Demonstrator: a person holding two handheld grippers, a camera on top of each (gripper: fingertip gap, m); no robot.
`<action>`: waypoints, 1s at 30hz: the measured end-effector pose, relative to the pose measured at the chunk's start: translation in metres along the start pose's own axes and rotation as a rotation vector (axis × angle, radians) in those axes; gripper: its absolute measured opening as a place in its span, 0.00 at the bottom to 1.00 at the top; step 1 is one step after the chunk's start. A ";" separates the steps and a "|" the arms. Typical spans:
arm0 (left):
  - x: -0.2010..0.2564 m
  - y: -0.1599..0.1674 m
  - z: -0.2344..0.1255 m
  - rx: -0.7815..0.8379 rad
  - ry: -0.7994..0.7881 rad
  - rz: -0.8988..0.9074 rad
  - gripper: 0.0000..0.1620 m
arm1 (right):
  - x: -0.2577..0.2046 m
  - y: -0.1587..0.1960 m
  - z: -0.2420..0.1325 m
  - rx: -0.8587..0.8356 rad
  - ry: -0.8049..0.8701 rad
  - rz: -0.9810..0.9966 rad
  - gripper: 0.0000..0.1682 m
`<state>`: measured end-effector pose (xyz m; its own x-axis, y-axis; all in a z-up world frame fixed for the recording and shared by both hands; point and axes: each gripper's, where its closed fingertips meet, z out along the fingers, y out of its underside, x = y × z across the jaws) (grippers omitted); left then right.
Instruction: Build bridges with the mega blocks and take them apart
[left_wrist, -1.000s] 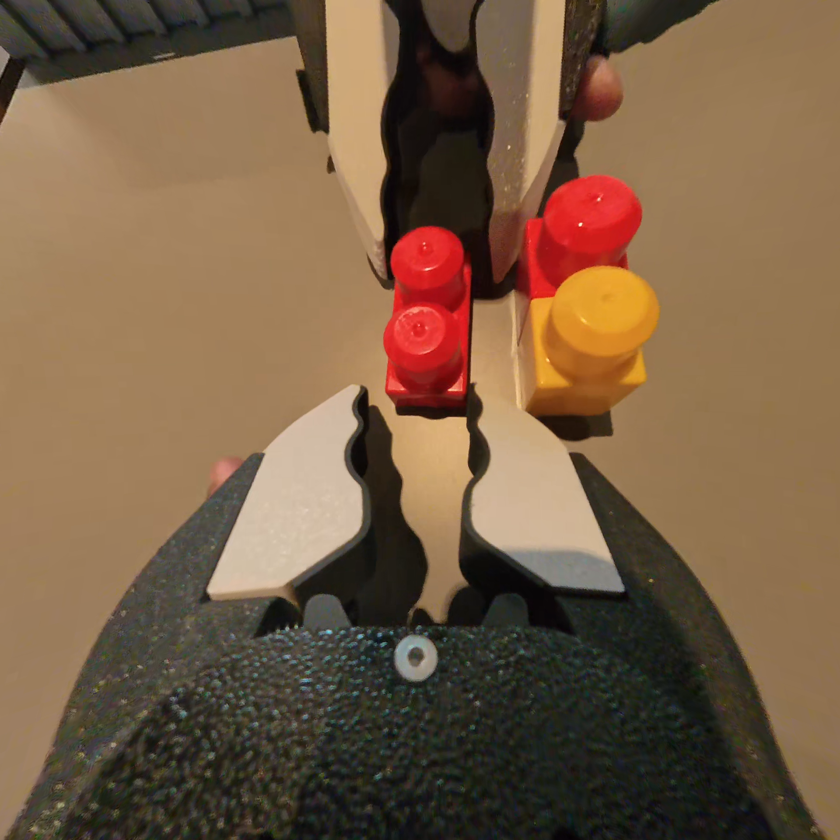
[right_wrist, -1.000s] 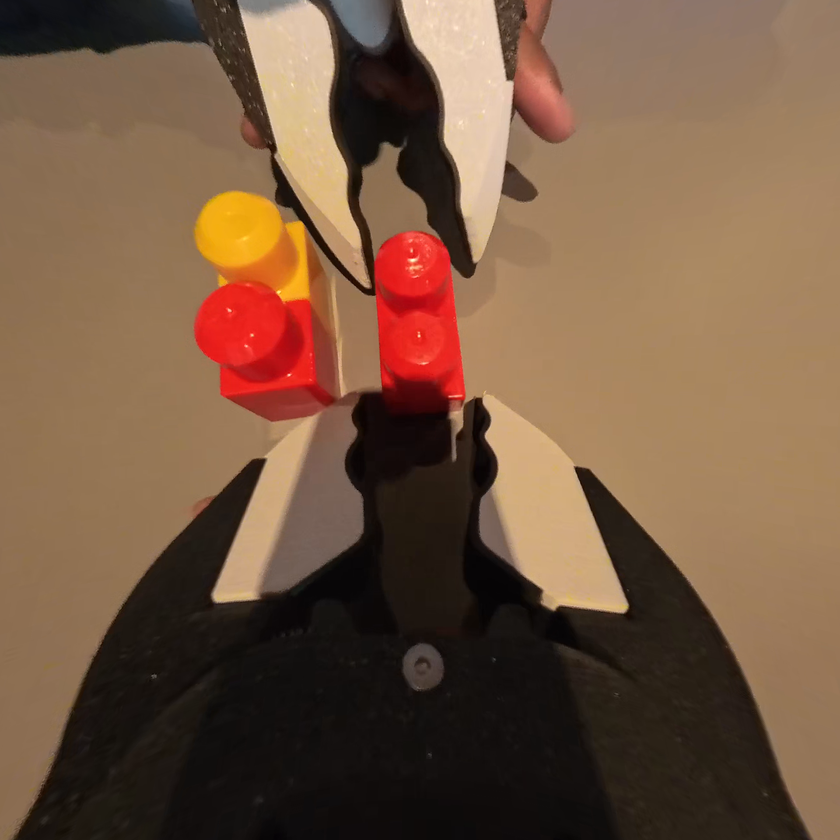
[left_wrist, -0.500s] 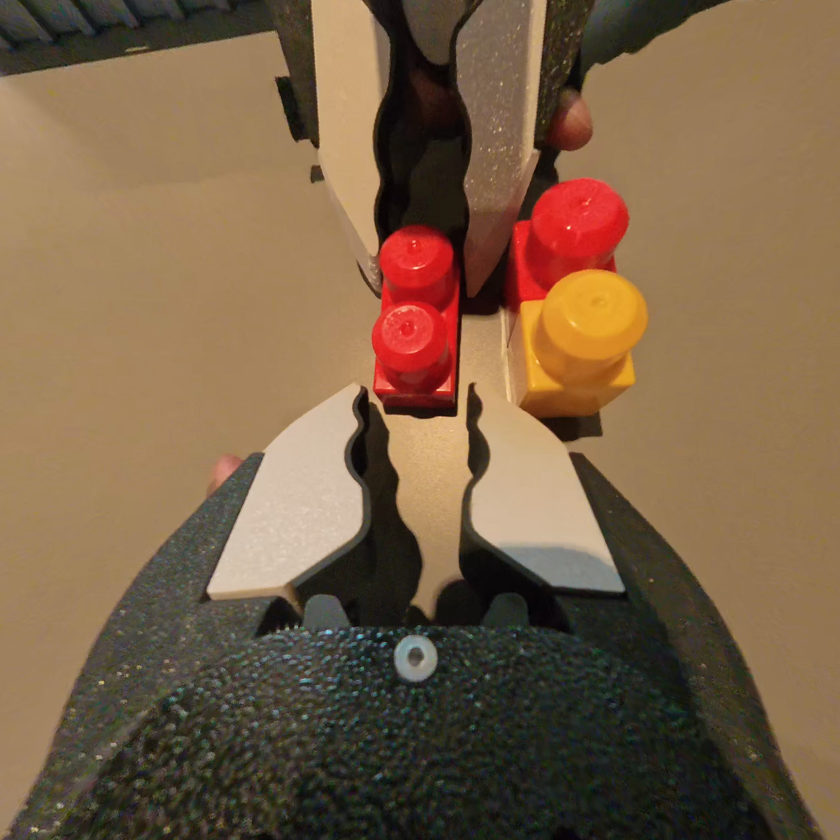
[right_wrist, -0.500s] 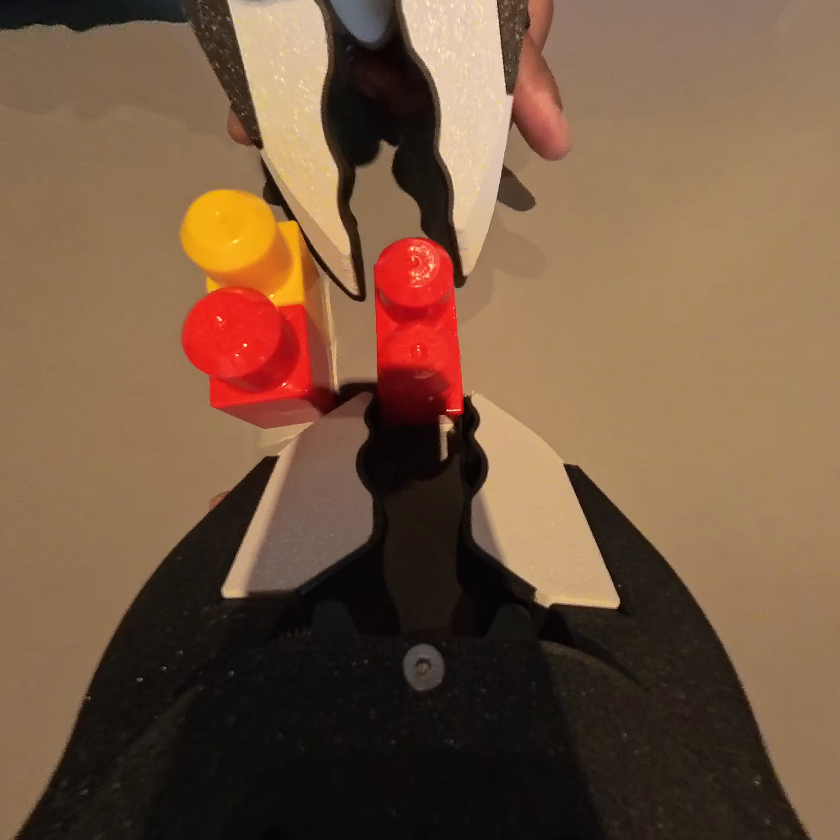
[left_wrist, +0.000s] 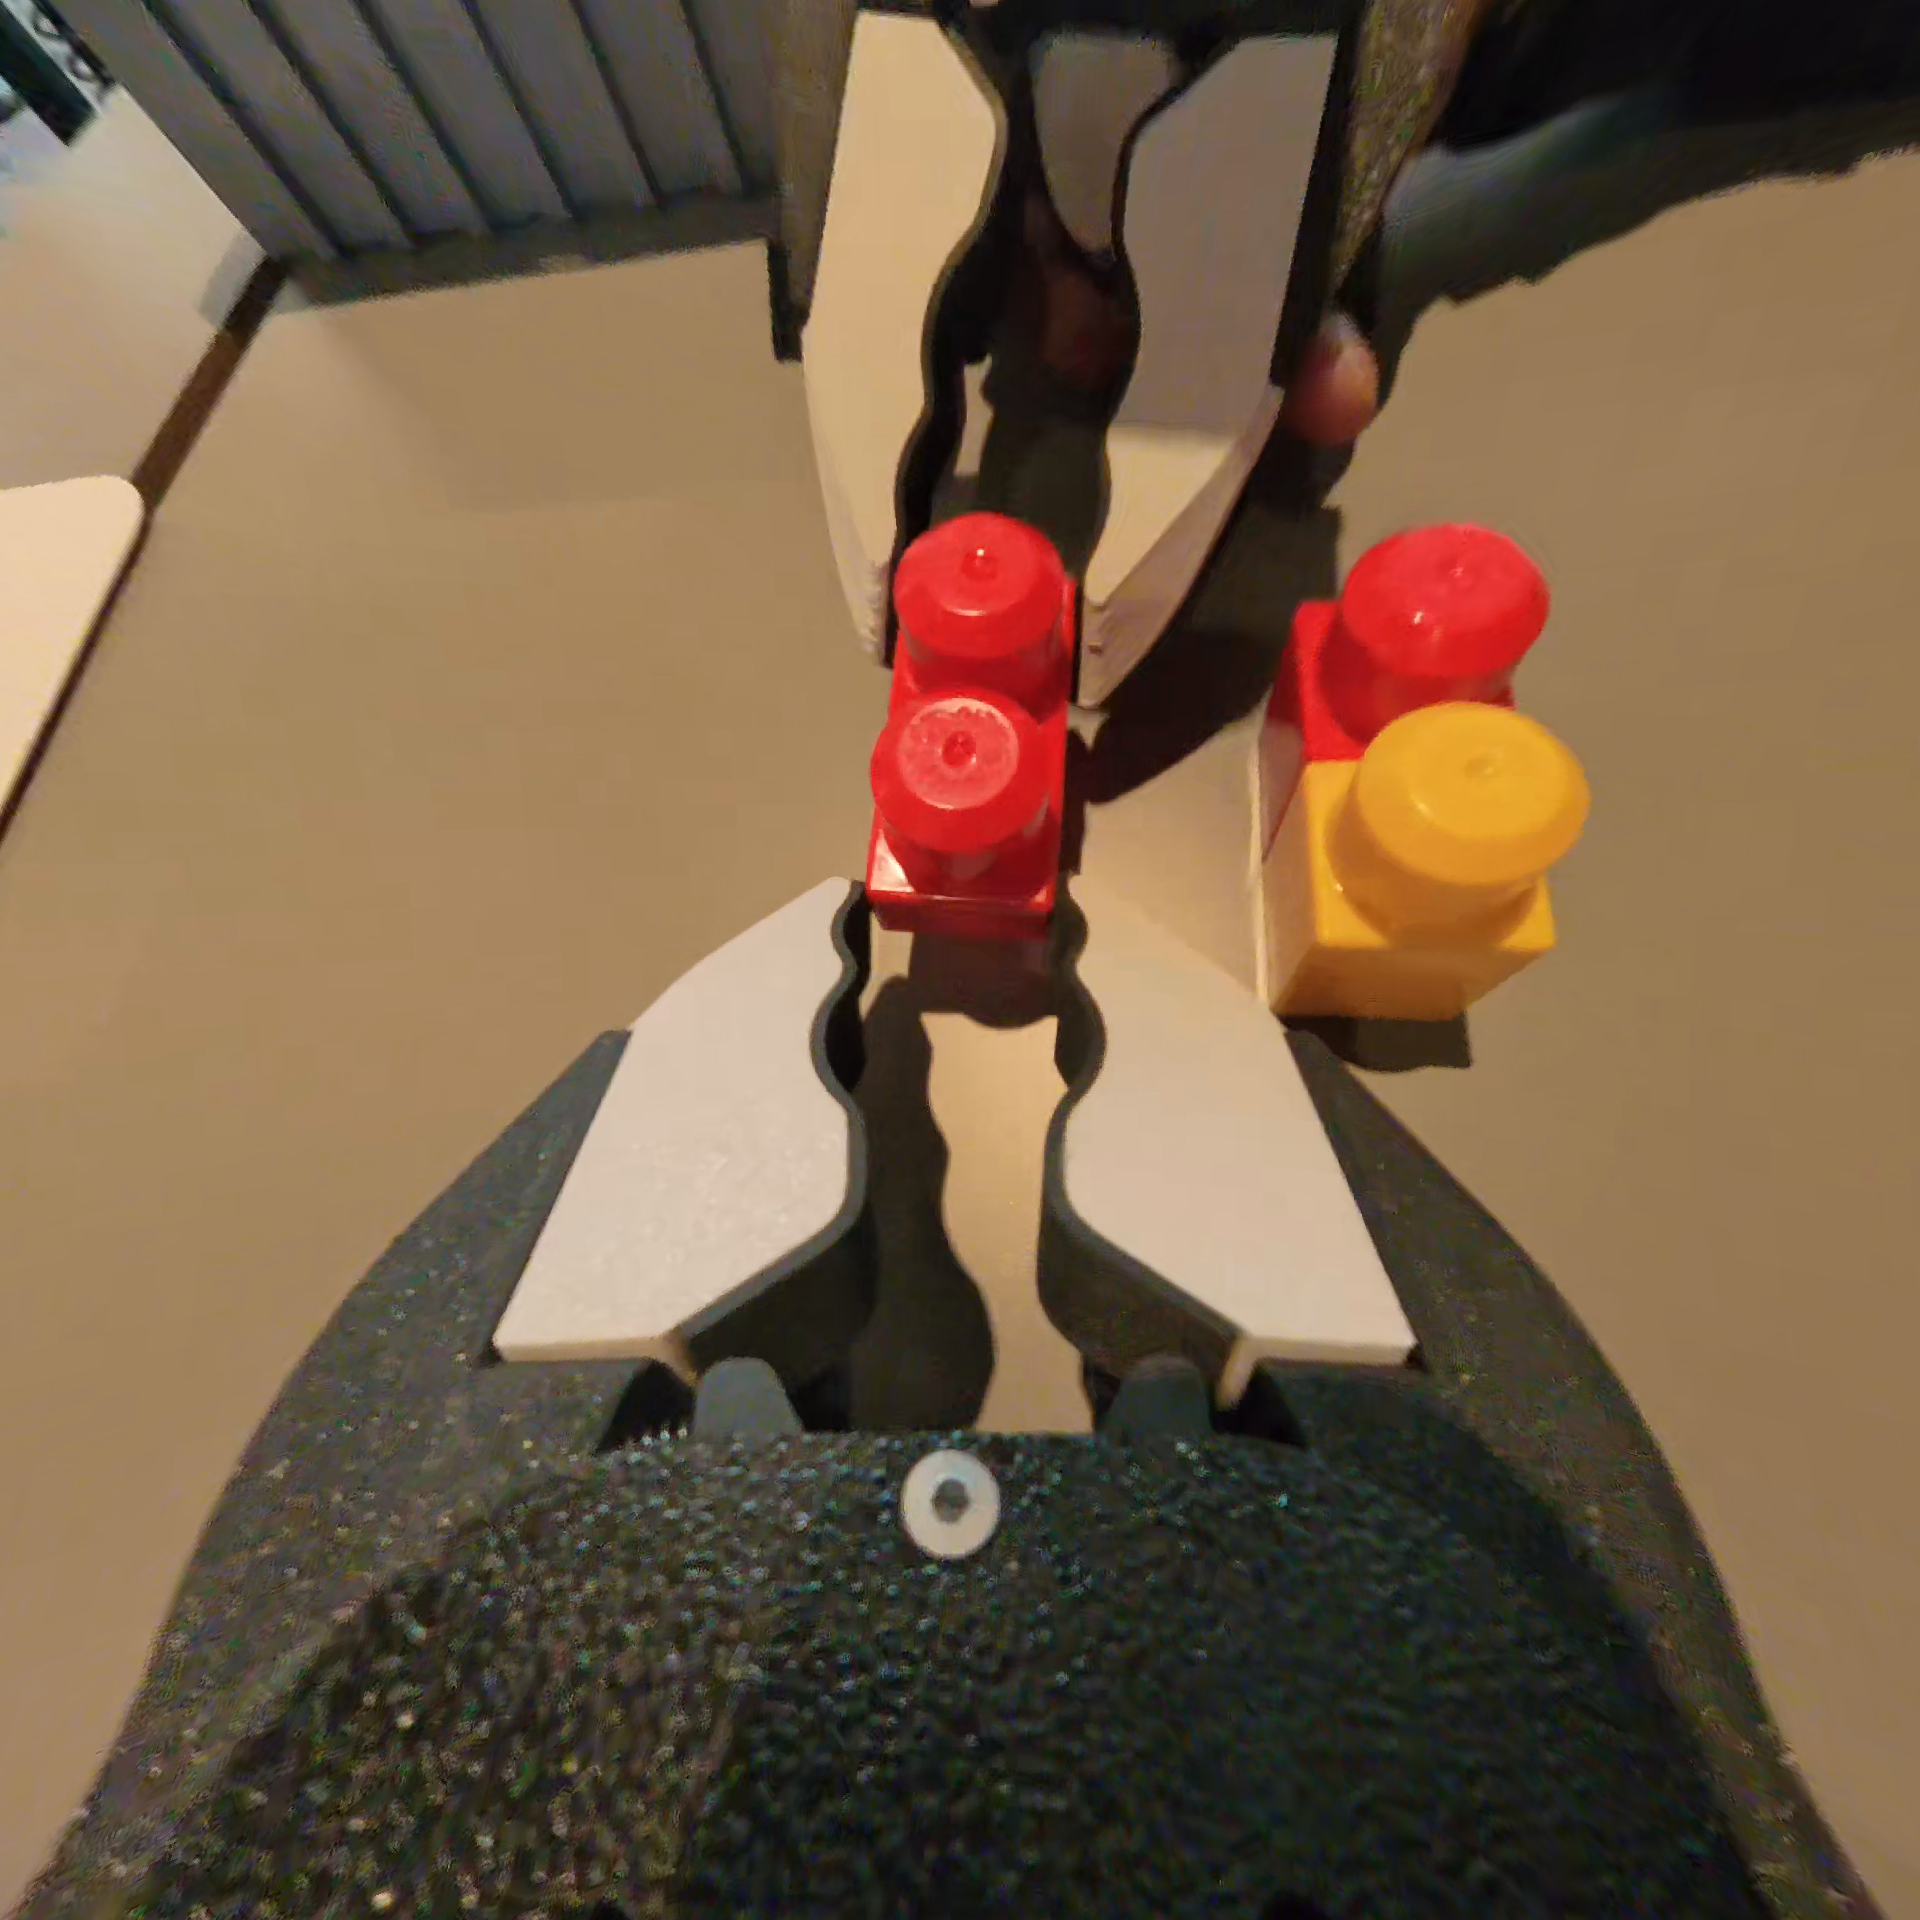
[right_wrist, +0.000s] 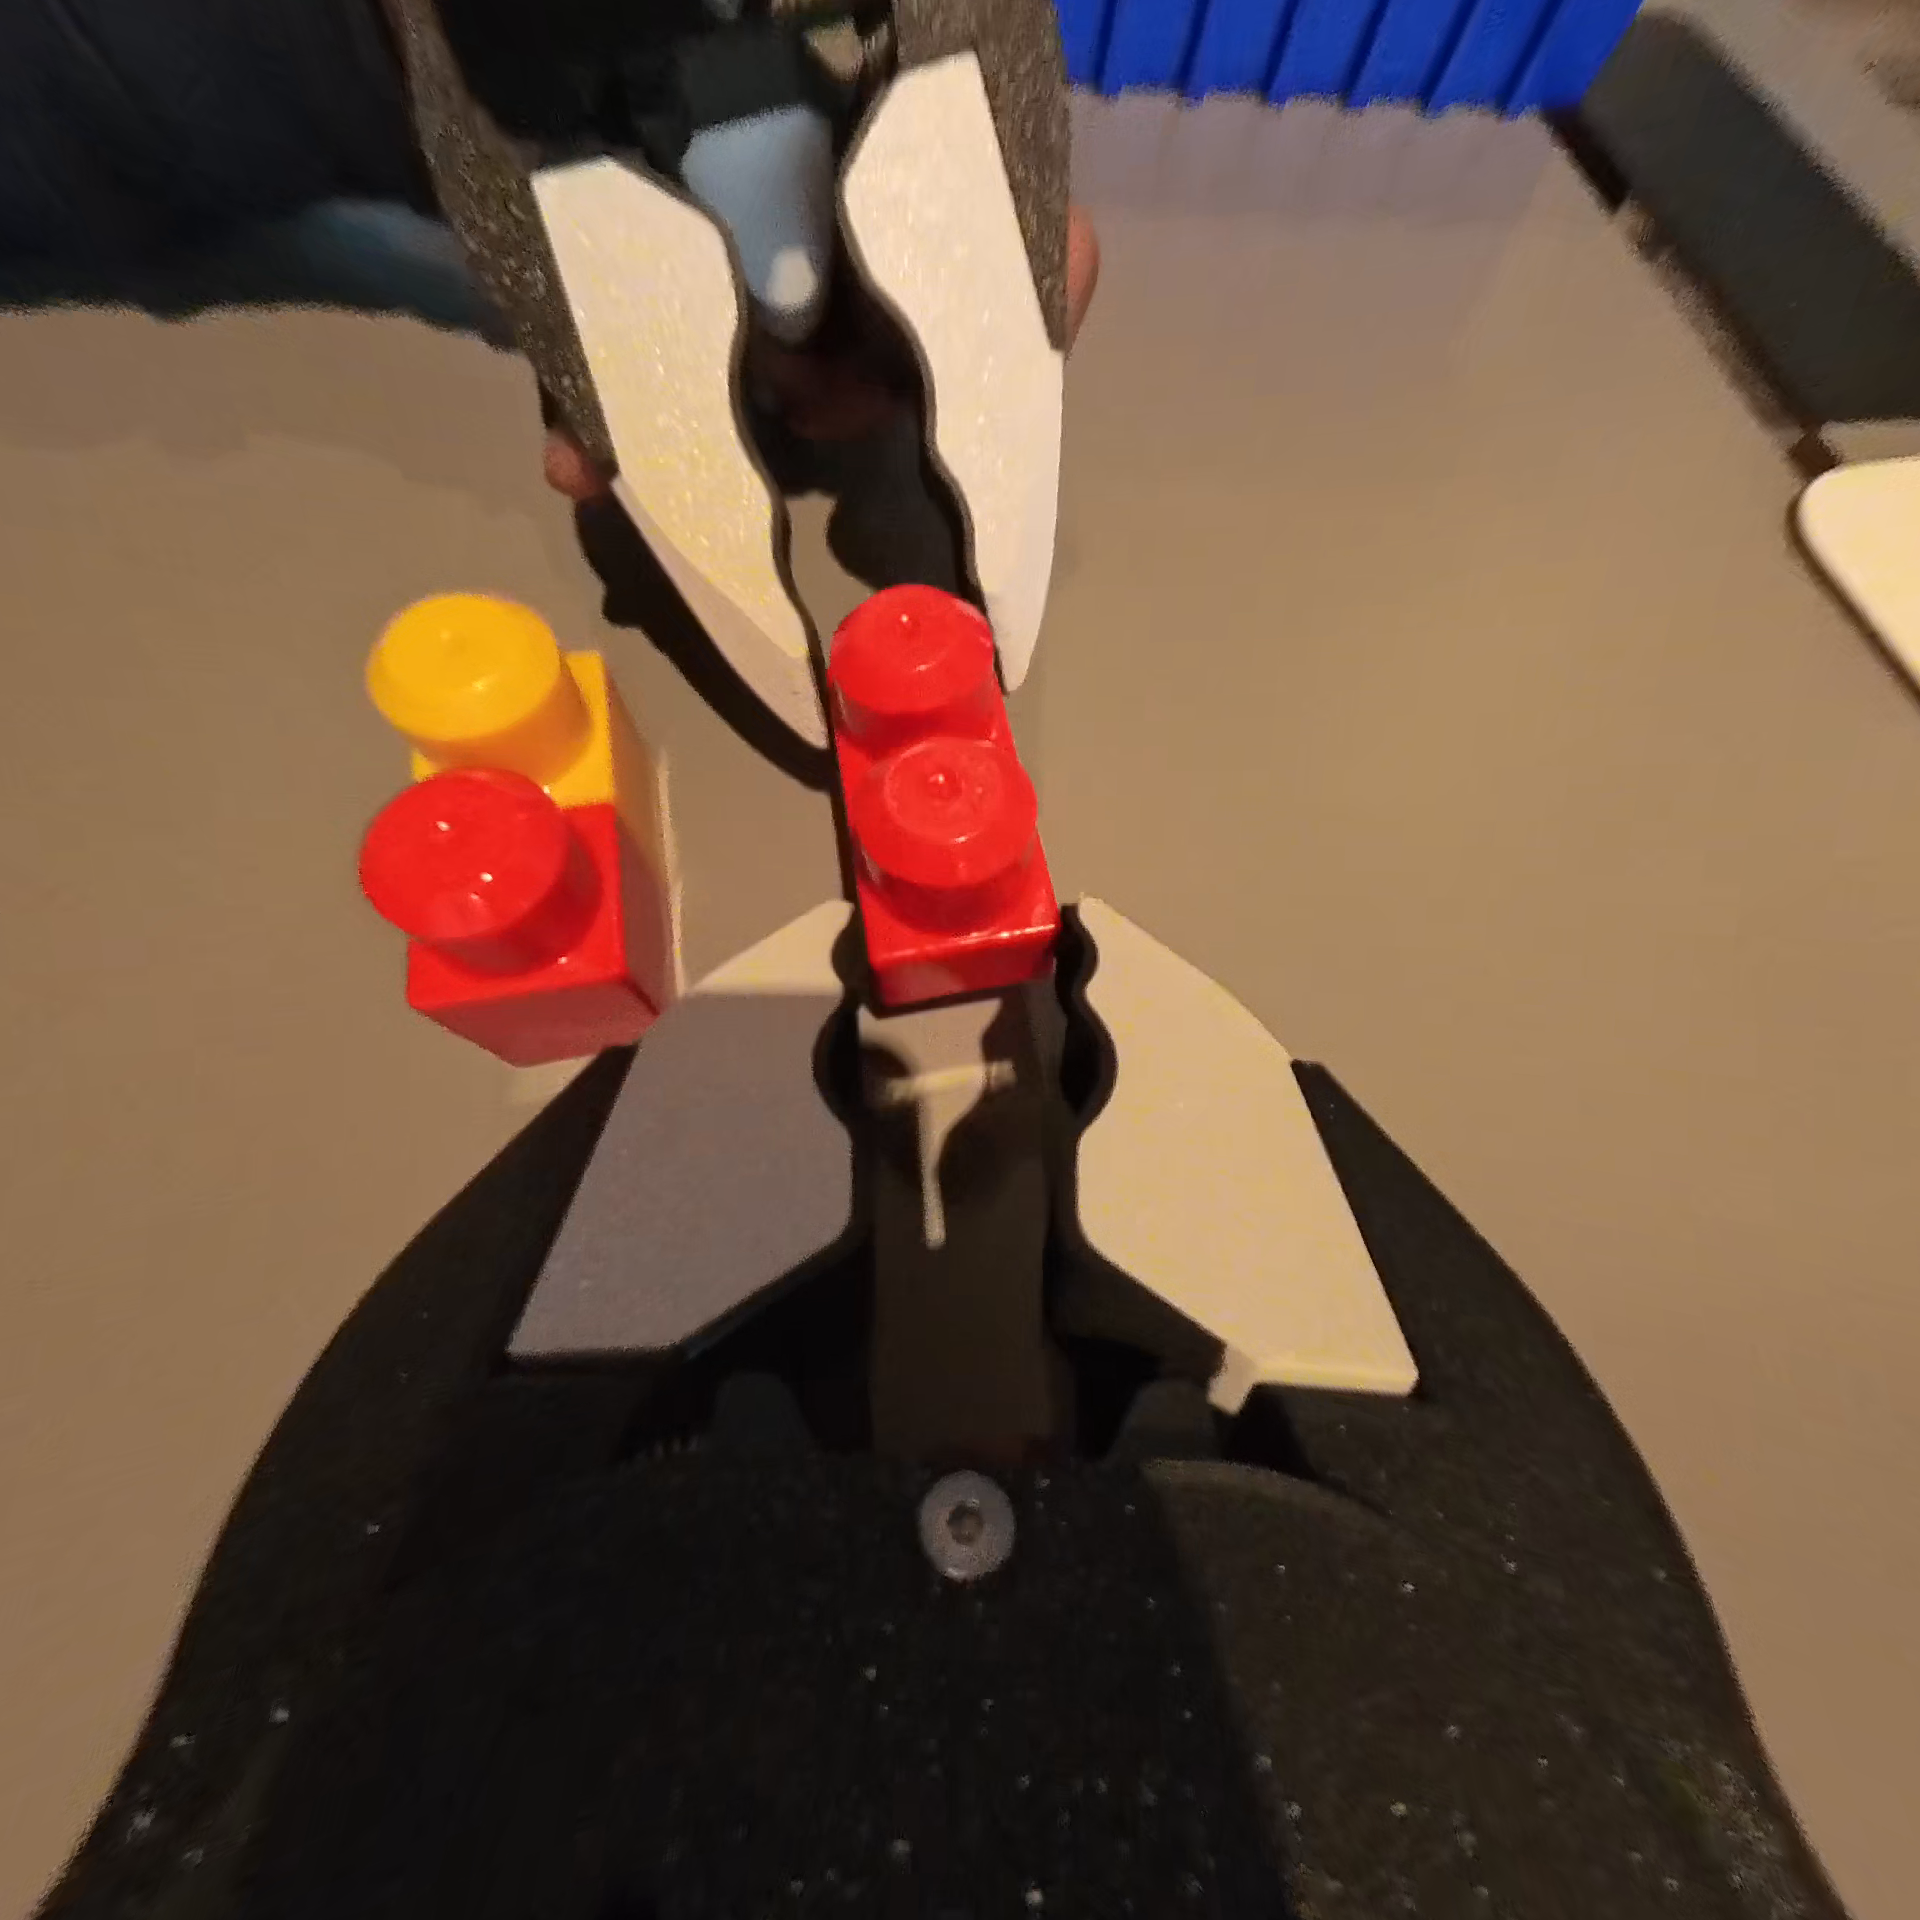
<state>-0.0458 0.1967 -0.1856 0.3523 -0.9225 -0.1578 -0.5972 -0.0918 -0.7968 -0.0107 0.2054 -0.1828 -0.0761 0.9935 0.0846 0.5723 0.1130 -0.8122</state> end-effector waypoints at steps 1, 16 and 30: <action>0.000 -0.005 -0.003 0.021 0.004 -0.009 0.20 | 0.000 -0.005 -0.004 0.029 -0.006 0.002 0.21; 0.055 -0.057 -0.050 0.068 0.073 0.041 0.20 | -0.058 -0.036 -0.038 -0.006 -0.118 -0.062 0.21; 0.062 -0.030 -0.035 0.018 0.166 -0.047 0.20 | -0.065 -0.028 -0.031 -0.032 -0.161 -0.028 0.21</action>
<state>-0.0310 0.1292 -0.1509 0.2544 -0.9668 -0.0230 -0.5692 -0.1304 -0.8118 0.0039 0.1384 -0.1479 -0.2208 0.9753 0.0116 0.5934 0.1437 -0.7920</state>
